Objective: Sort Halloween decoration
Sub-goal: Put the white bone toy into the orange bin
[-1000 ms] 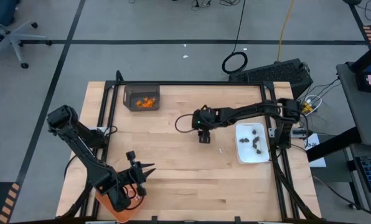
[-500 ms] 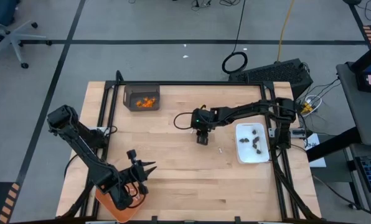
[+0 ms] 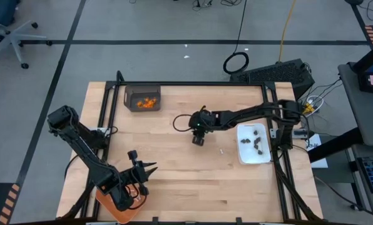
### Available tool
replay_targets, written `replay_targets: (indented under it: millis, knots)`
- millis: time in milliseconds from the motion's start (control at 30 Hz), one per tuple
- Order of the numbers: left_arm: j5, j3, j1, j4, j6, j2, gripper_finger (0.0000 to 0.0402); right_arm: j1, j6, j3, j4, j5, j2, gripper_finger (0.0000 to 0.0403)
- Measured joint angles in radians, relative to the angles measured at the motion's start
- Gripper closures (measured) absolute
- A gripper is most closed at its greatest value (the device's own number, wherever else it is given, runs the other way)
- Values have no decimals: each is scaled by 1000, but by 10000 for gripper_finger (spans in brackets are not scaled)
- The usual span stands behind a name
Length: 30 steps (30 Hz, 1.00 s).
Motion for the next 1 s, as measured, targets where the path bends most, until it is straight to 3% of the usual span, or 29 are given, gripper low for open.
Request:
replay_targets:
  millis: [267, 500, 833, 1000]
  knots:
    - [1, 0, 0, 10, -5, 0, 318, -9, 10, 0, 21, 85, 32, 275]
    - [2, 0, 0, 10, -5, 0, 318, -29, -19, 0, 40, 85, 33, 272]
    - [28, 0, -2, 10, -6, 0, 318, -30, 6, -1, 47, 86, 46, 179]
    - [30, 0, -2, 10, -6, 0, 318, -29, 16, -1, 64, 82, 61, 156]
